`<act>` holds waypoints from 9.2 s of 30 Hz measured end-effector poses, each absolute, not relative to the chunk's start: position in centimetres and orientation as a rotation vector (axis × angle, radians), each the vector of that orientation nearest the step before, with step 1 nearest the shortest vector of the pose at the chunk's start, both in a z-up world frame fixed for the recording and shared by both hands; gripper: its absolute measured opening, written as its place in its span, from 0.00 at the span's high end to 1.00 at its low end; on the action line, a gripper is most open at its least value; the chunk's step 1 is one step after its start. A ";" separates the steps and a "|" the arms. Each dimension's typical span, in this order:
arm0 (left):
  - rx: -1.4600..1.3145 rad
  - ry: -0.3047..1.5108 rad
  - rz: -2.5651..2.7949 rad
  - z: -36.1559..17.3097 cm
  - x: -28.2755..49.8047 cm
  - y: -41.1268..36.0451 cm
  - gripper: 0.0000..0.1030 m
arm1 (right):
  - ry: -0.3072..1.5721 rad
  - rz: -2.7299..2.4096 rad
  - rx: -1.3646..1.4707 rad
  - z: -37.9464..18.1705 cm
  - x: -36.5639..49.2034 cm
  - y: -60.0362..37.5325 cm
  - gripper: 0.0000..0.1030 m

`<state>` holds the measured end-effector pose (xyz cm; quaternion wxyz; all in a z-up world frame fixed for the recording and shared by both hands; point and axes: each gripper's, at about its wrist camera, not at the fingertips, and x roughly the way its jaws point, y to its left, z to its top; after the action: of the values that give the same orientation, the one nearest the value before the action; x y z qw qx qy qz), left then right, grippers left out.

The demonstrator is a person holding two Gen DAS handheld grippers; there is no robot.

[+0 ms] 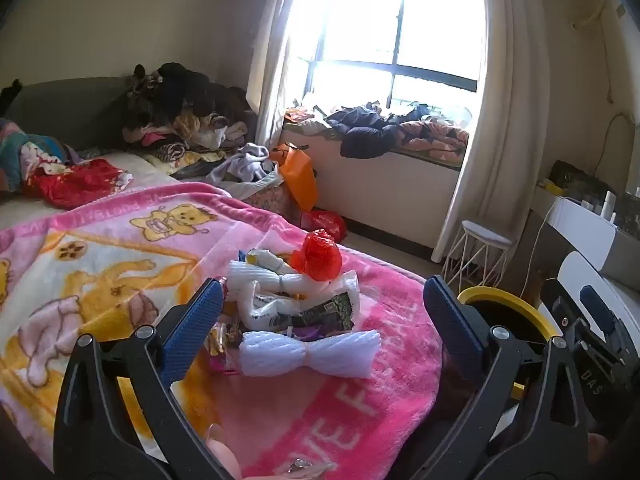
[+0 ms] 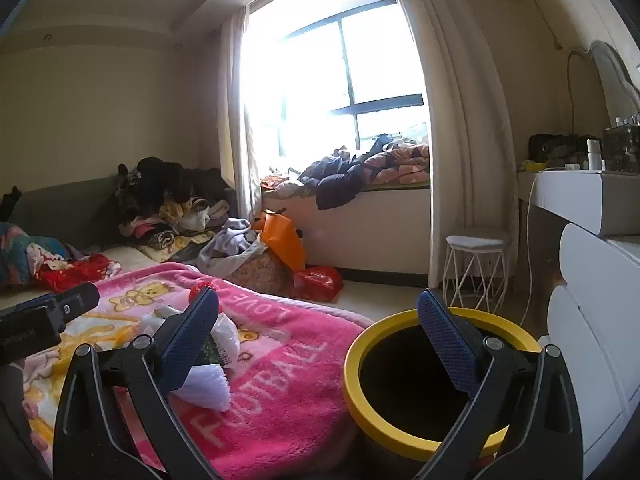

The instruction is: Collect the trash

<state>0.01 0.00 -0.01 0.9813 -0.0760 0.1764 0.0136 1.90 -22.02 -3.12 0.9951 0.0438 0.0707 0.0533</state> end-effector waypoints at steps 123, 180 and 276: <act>-0.371 0.789 0.141 -9.7 14.2 15.2 0.33 | 0.639 0.488 -0.070 -5.4 24.6 -5.2 0.21; -0.248 0.592 -0.267 -0.9 11.3 -1.6 0.74 | 0.466 0.266 0.149 -1.7 11.6 -27.0 0.89; -0.289 0.511 -0.141 -1.2 11.6 -0.8 0.13 | 0.542 0.426 0.072 -3.9 10.2 -23.2 0.27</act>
<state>11.64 -0.80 -1.21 0.9548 -0.1423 0.2516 -0.0694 10.19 -23.24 -3.94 0.9406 0.0350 0.2655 0.2087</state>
